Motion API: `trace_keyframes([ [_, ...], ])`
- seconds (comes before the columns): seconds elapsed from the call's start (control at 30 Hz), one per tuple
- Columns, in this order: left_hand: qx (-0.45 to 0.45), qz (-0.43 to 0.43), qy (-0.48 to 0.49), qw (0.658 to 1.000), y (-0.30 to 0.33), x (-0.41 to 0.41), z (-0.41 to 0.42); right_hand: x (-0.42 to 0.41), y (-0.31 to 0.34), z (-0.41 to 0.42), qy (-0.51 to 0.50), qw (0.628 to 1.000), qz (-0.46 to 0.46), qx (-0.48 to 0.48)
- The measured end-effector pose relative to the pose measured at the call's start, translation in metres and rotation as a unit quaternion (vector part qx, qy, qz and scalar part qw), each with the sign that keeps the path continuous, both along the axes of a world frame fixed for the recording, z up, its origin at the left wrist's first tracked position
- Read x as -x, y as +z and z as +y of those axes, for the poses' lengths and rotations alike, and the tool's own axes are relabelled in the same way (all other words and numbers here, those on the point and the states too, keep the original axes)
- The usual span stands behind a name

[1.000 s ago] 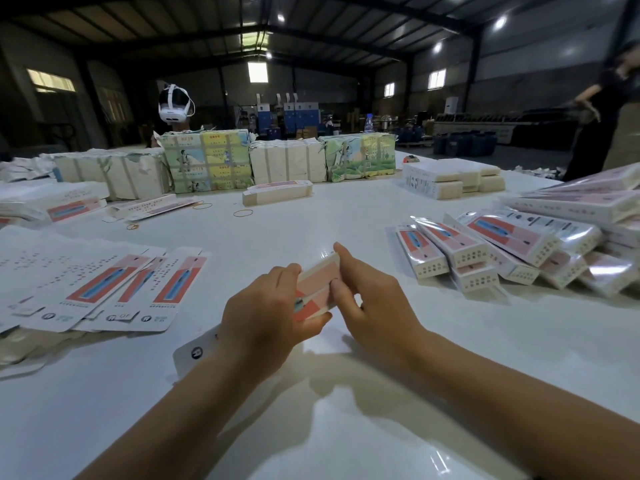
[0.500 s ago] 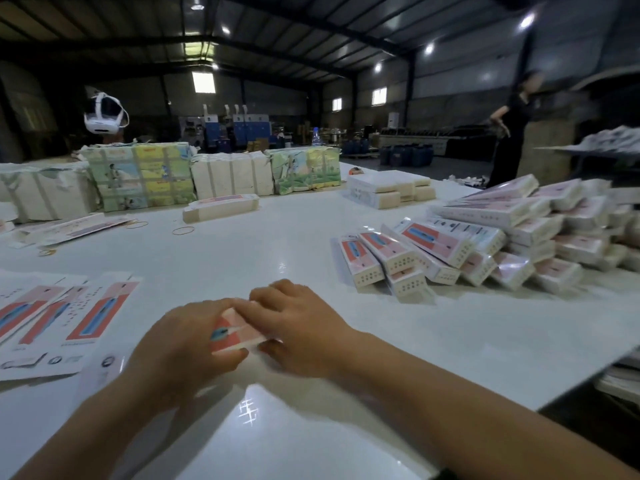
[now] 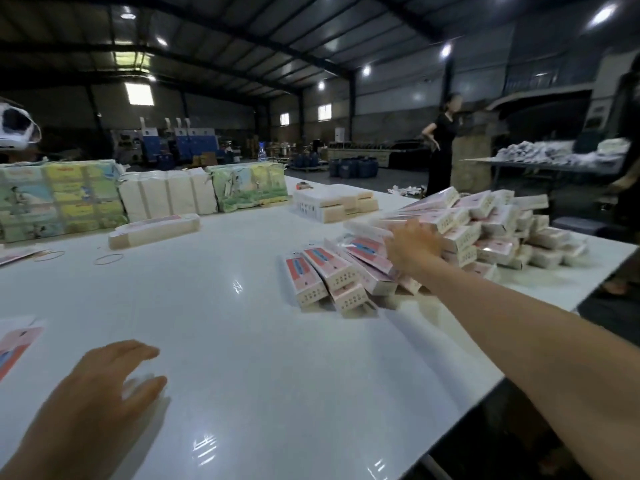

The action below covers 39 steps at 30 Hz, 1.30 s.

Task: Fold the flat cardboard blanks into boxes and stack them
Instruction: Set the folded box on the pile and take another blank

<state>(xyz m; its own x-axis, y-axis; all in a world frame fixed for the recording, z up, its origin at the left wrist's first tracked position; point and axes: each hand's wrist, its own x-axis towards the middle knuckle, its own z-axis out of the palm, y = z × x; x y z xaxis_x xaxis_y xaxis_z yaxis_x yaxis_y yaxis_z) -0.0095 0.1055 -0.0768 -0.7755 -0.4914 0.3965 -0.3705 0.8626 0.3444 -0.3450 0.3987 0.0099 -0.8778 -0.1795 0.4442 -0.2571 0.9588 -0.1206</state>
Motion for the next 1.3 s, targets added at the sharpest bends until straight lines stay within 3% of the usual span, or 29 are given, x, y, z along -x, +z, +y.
trace_keyframes([
  [0.07, -0.022, 0.0, -0.01, 1.0, 0.001, 0.002, 0.006, 0.006, -0.014, 0.009, -0.01, 1.0, -0.024, -0.015],
  [0.23, -0.018, -0.005, -0.024, 1.0, 0.008, 0.002, 0.02, -0.009, 0.003, -0.007, 0.026, 0.998, 0.049, -0.003],
  [0.37, -0.003, 0.001, -0.031, 1.0, 0.008, 0.002, 0.021, -0.065, 0.02, -0.054, 0.19, 0.972, 0.117, 0.078],
  [0.57, -0.02, 0.012, -0.05, 0.998, 0.01, -0.002, 0.022, -0.163, -0.009, -0.123, 0.403, 0.915, 0.03, 0.02],
  [0.7, -0.01, 0.011, -0.047, 0.999, 0.007, -0.001, 0.02, -0.193, -0.057, -0.144, 0.43, 0.899, -0.031, -0.081],
  [0.9, -0.036, -0.025, -0.041, 0.998, 0.011, -0.002, 0.022, -0.189, -0.079, -0.144, 0.453, 0.889, -0.048, -0.039],
  [1.0, -0.115, -0.021, -0.035, 0.993, 0.021, -0.003, 0.016, -0.187, -0.082, -0.145, 0.457, 0.888, -0.045, -0.031],
  [1.13, -0.117, -0.002, 0.053, 0.992, 0.051, -0.021, -0.034, -0.182, -0.084, -0.146, 0.461, 0.886, -0.037, -0.022],
  [1.2, -0.042, -0.06, 0.15, 0.986, 0.064, -0.041, -0.073, -0.181, -0.086, -0.146, 0.46, 0.887, -0.038, -0.021],
  [1.3, 0.017, -0.174, 0.314, 0.933, 0.072, -0.083, -0.129, -0.181, -0.088, -0.149, 0.458, 0.887, -0.055, 0.004],
])
